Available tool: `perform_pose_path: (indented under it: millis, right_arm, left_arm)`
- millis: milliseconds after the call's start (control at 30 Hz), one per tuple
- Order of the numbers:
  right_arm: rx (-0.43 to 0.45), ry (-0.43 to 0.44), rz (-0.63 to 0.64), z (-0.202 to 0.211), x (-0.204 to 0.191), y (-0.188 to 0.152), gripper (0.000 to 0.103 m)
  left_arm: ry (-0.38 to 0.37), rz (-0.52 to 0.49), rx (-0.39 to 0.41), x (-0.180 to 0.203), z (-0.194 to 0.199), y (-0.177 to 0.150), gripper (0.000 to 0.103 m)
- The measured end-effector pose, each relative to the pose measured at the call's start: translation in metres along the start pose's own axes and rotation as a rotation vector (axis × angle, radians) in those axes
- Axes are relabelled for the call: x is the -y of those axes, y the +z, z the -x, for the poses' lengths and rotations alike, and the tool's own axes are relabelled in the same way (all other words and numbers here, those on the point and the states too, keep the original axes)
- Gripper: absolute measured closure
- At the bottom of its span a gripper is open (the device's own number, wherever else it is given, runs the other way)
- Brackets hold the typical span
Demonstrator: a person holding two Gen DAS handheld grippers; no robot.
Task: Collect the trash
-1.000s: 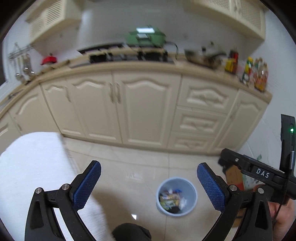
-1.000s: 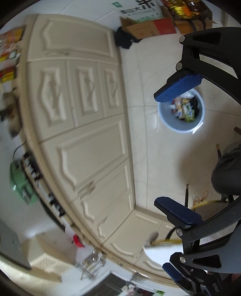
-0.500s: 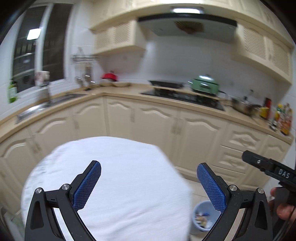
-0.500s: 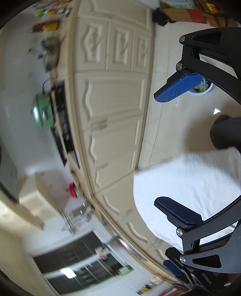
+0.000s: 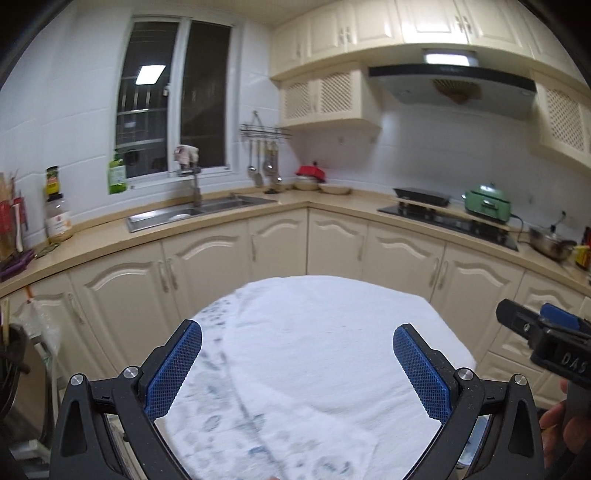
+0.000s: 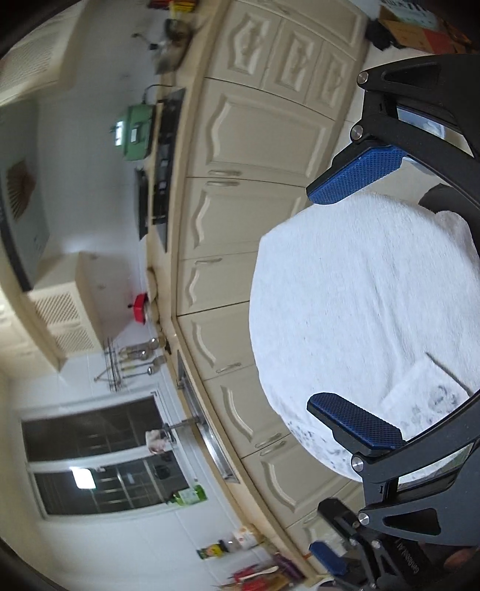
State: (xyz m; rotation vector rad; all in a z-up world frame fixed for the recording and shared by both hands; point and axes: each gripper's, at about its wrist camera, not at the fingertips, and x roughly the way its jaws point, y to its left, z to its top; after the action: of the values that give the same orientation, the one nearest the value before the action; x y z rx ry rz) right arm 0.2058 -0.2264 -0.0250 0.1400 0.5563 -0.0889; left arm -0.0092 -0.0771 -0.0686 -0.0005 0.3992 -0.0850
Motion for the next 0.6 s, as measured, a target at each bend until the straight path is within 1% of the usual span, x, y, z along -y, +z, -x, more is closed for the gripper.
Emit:
perform_pose_path:
  millis: [133,200,333,400,500,600]
  right_arm:
    - [0.007,0.018,0.038,0.011,-0.019,-0.003,0.000]
    - [0.022,0.022,0.048,0.017,-0.024,-0.003,0.000]
    - [0.042,0.031,0.056,0.032,-0.030,-0.005,0.000]
    - [0.049,0.034,0.061,0.038,-0.033,-0.006,0.000]
    - [0.067,0.041,0.075,0.048,-0.037,-0.006,0.000]
    - [0.074,0.048,0.082,0.053,-0.040,-0.007,0.000]
  left_arm:
    - [0.039,0.028,0.015,-0.005,0.031,-0.007,0.001]
    - [0.046,0.039,0.025,-0.007,0.043,-0.008,0.001]
    - [0.072,0.029,0.055,-0.002,0.075,-0.016,0.001]
    - [0.077,0.035,0.061,-0.003,0.085,-0.020,0.001]
    - [0.063,0.061,0.073,-0.006,0.104,-0.029,0.001]
    - [0.070,0.067,0.077,-0.009,0.119,-0.035,0.001]
